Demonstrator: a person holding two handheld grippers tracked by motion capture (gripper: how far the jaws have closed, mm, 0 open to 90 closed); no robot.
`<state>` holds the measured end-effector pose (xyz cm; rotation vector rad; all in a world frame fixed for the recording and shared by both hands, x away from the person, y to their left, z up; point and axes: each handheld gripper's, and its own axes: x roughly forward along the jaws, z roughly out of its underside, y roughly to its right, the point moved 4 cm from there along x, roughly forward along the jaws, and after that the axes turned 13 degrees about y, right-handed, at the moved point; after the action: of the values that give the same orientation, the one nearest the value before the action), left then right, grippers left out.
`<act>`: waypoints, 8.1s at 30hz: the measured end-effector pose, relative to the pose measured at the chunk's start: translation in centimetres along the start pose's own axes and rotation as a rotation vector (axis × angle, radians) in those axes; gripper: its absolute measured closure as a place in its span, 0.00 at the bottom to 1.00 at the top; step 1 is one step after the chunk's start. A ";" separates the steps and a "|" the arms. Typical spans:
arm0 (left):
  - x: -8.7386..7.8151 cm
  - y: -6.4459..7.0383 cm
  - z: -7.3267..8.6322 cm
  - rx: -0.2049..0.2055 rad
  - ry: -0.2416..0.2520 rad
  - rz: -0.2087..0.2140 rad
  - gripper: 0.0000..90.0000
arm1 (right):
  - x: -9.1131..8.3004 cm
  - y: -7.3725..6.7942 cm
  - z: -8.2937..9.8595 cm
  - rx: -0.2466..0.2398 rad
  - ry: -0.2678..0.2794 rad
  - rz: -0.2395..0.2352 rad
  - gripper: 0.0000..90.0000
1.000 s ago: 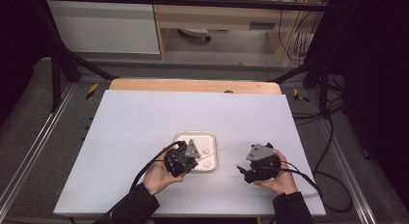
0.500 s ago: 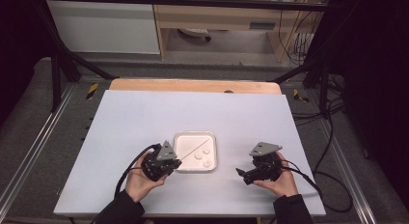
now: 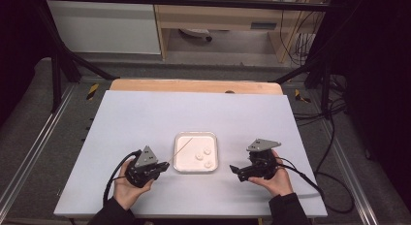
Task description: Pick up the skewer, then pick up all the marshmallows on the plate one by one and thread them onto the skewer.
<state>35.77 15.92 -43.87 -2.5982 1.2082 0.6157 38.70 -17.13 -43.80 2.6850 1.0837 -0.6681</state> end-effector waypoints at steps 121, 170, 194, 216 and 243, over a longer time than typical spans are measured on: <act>-0.8 0.4 1.4 -0.064 0.149 0.012 0.98 | 5.1 -4.5 -9.8 0.256 0.329 -0.329 0.84; -1.0 0.5 1.4 -0.030 0.186 0.009 0.98 | 7.6 -5.8 -9.8 0.397 0.330 -0.465 0.88; -1.1 0.8 1.3 -0.024 0.195 -0.004 0.99 | 7.8 -6.5 -9.4 0.418 0.343 -0.483 0.88; -0.9 0.9 1.4 -0.012 0.186 -0.008 0.99 | 7.8 -6.9 -9.1 0.407 0.340 -0.483 0.89; -0.5 1.1 1.2 0.005 0.192 -0.002 0.99 | 7.9 -7.6 -8.5 0.394 0.330 -0.492 0.89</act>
<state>34.25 16.00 -44.75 -2.7045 1.2587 0.3684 41.41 -4.10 -39.84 2.9420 1.9192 -0.5637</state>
